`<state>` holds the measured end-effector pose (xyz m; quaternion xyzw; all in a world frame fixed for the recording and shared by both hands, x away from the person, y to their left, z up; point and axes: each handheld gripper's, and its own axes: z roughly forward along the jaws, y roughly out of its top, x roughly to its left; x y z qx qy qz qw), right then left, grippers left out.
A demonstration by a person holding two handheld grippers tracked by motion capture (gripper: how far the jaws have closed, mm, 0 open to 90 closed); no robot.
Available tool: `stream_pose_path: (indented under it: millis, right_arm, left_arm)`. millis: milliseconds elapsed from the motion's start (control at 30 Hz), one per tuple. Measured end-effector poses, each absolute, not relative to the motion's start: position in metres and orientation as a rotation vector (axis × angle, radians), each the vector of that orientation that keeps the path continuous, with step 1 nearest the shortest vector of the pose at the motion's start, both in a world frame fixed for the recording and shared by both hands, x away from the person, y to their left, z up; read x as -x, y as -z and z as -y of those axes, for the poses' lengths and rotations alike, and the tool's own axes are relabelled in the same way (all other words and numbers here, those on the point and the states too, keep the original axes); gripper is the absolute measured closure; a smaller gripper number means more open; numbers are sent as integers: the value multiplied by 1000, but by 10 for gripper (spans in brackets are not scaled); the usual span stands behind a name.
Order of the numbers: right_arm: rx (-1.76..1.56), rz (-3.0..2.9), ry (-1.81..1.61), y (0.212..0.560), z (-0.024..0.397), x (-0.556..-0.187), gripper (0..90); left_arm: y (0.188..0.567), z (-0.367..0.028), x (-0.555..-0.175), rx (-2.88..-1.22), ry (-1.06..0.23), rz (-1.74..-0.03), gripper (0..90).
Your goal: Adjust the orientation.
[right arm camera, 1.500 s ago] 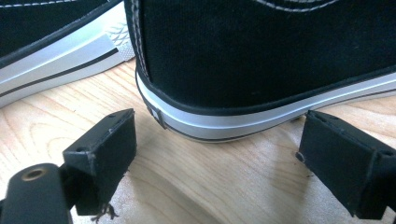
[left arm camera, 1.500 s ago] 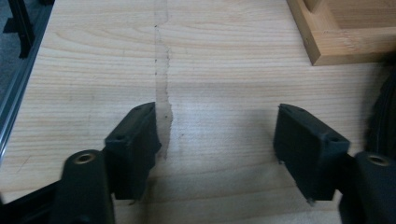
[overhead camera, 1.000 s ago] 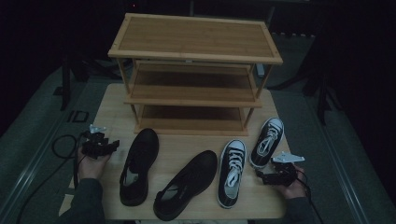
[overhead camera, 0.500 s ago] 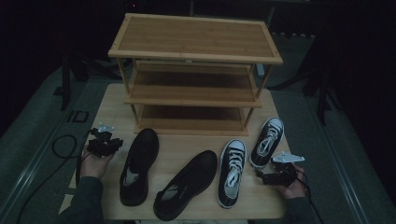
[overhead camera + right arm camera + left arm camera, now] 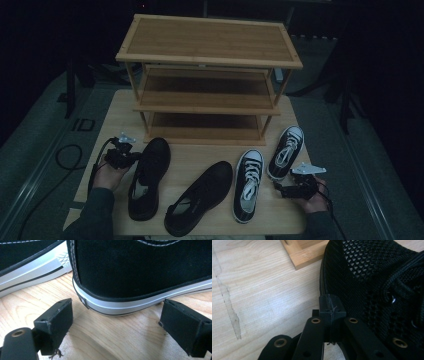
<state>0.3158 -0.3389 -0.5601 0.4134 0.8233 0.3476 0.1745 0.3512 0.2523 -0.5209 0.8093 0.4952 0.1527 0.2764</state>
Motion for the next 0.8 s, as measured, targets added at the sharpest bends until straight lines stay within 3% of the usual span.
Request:
stream_pose_path:
  millis: [633, 800]
  right_arm:
    - [-1172, -2333, -985, 560, 339, -316, 111]
    - [-1172, -2333, -985, 560, 339, -316, 111]
  left_arm:
    - [518, -195, -377, -2277, -322, -1118, 900]
    - [510, -205, -374, -2252, -283, -1113, 804]
